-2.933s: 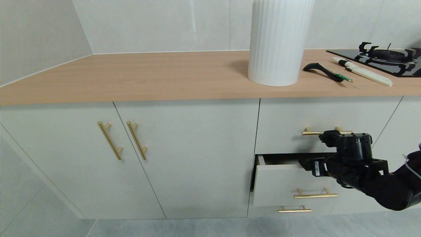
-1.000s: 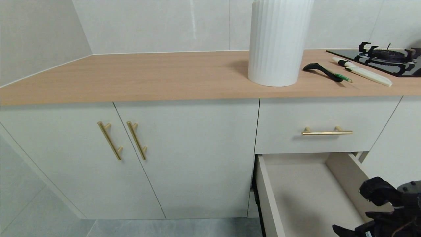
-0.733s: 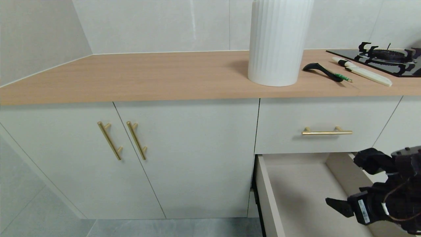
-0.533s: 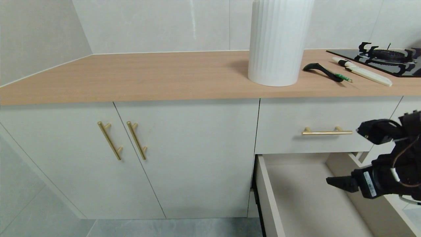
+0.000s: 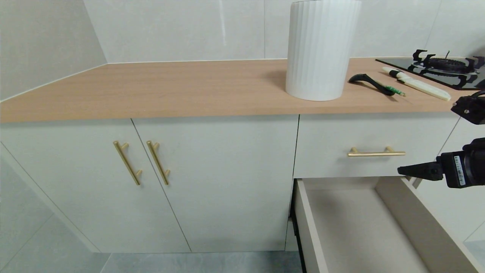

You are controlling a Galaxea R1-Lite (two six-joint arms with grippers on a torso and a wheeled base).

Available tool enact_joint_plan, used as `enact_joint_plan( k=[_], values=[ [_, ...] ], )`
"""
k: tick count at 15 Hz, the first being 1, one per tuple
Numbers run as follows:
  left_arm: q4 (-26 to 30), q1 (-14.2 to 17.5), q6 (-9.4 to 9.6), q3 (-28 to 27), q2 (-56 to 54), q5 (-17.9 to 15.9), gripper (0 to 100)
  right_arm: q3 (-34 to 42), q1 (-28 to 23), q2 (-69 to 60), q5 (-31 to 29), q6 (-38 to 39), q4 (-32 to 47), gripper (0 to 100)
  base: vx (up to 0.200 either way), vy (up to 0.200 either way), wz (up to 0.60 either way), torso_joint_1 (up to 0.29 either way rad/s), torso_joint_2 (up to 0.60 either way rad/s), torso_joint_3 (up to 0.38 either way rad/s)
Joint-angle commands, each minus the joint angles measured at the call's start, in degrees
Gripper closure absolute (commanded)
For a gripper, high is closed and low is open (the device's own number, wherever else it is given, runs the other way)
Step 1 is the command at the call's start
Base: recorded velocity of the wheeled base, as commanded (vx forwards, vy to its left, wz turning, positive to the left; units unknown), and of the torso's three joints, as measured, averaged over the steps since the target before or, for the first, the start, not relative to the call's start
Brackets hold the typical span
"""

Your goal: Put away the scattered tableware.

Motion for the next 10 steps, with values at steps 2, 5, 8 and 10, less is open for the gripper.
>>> enact_joint_plan(
  k=[2, 5, 8, 10],
  values=[
    [-0.04, 0.04, -0.02, 0.00, 0.09, 0.01, 0, 0.38, -0.16, -0.18, -0.04, -0.37, -0.10, 0, 0.000, 0.000, 0.00, 0.090, -0.30, -0.205],
    [-0.04, 0.04, -0.02, 0.00, 0.09, 0.01, 0, 0.47, -0.25, 0.79, -0.04, -0.37, -0.19, 0, 0.000, 0.000, 0.00, 0.128, -0.31, -0.268],
    [-0.04, 0.04, -0.02, 0.00, 0.09, 0.01, 0, 0.56, -0.25, 1.49, 0.04, -0.37, -0.28, 0, 0.000, 0.000, 0.00, 0.098, -0.53, -0.266],
    [-0.04, 0.04, -0.02, 0.00, 0.09, 0.01, 0, 0.56, -0.25, 1.76, 0.04, -0.37, -0.28, 0, 0.000, 0.000, 0.00, 0.286, -0.47, -0.283]
  ],
)
